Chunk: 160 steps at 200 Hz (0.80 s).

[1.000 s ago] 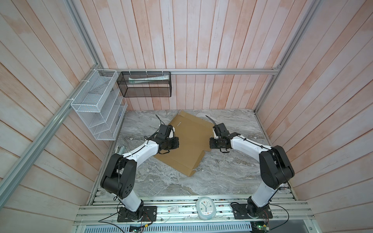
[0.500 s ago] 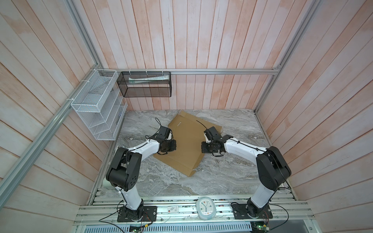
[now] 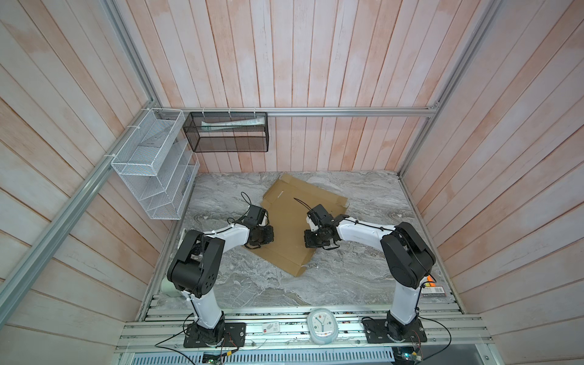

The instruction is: Fold the paper box

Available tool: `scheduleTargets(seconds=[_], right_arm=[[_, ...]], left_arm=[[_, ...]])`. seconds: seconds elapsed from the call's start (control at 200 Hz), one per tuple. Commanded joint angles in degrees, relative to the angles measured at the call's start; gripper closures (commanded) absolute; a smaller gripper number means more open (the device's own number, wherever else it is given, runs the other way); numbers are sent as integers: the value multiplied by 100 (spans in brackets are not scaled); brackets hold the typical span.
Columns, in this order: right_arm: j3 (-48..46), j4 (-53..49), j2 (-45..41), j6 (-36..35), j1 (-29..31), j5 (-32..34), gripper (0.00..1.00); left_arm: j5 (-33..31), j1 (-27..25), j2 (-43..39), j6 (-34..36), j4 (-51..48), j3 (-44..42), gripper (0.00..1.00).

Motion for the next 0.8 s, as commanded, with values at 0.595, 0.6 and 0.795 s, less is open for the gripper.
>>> scheduleTargets(seconds=[0.595, 0.6, 0.795], right_arm=[[-183, -99, 364, -787, -1078, 233, 94], [-177, -105, 362, -790, -1077, 238, 93], [-196, -30, 156, -806, -1074, 121, 94]], left_arm=[[81, -1657, -286, -1170, 136, -506, 100], [78, -1662, -290, -1171, 131, -506, 100], [-513, -1483, -469, -873, -477, 151, 98]])
